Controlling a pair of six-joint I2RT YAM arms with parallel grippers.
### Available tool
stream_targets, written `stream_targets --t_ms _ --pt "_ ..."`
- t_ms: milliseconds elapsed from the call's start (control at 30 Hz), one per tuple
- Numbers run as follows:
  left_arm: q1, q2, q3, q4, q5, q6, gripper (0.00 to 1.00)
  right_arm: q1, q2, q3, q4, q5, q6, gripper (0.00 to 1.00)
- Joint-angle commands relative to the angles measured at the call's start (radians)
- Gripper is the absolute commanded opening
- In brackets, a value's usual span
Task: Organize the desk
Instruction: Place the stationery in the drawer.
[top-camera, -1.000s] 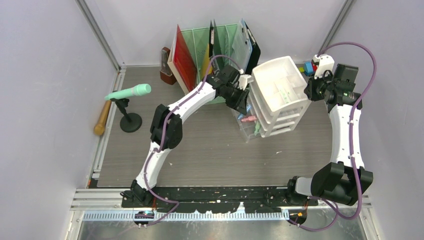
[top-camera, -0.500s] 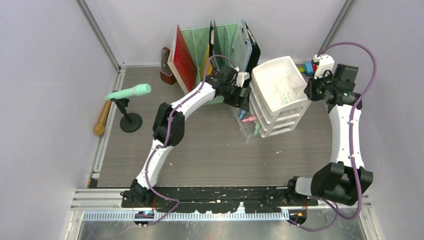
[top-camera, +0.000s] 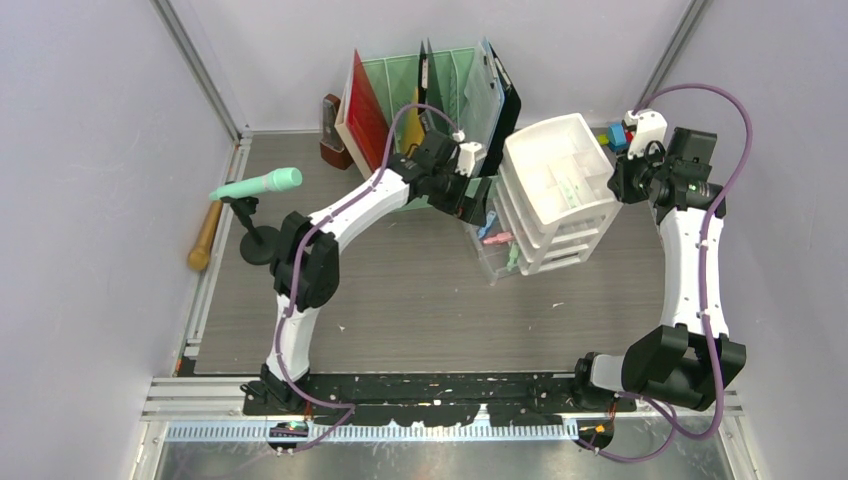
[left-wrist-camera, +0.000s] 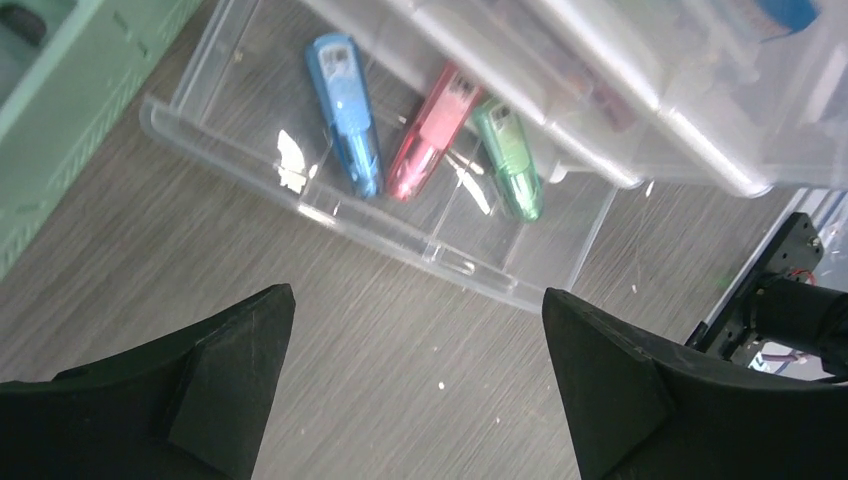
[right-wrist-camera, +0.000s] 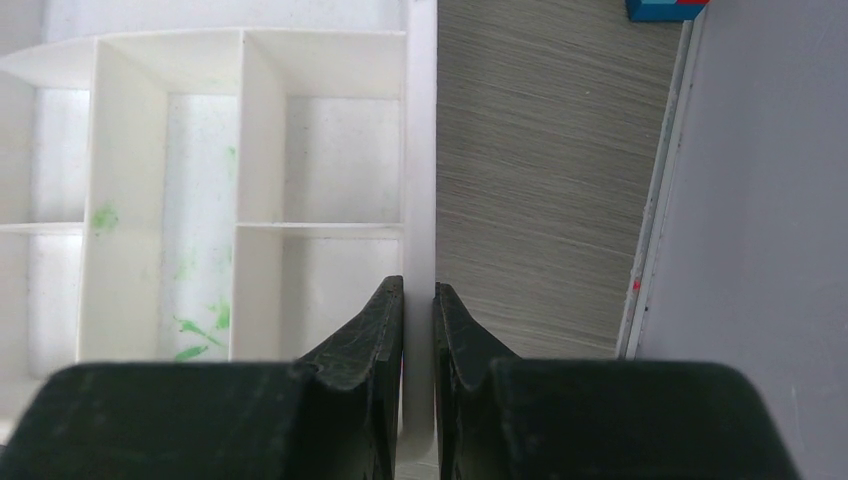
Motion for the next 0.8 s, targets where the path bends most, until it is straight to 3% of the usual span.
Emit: stream_targets --t_ms 0,500,767 --pt "-0.004 -0.102 -0.122 0.104 -0.083 -0.047 1.0 0.016 0.005 -0.007 -0.264 -0.036 -0.052 0.01" --pt "-0.002 -0.133 -0.338 0.279 -0.139 -0.377 1.0 0.014 -0.027 0.086 -0.522 -0.096 -0.106 0.01" --pt "0.002 -0.135 -0.424 0.366 -0.108 -0.506 1.0 0.012 -0.089 0.048 -0.525 -0.086 -0.081 0.01"
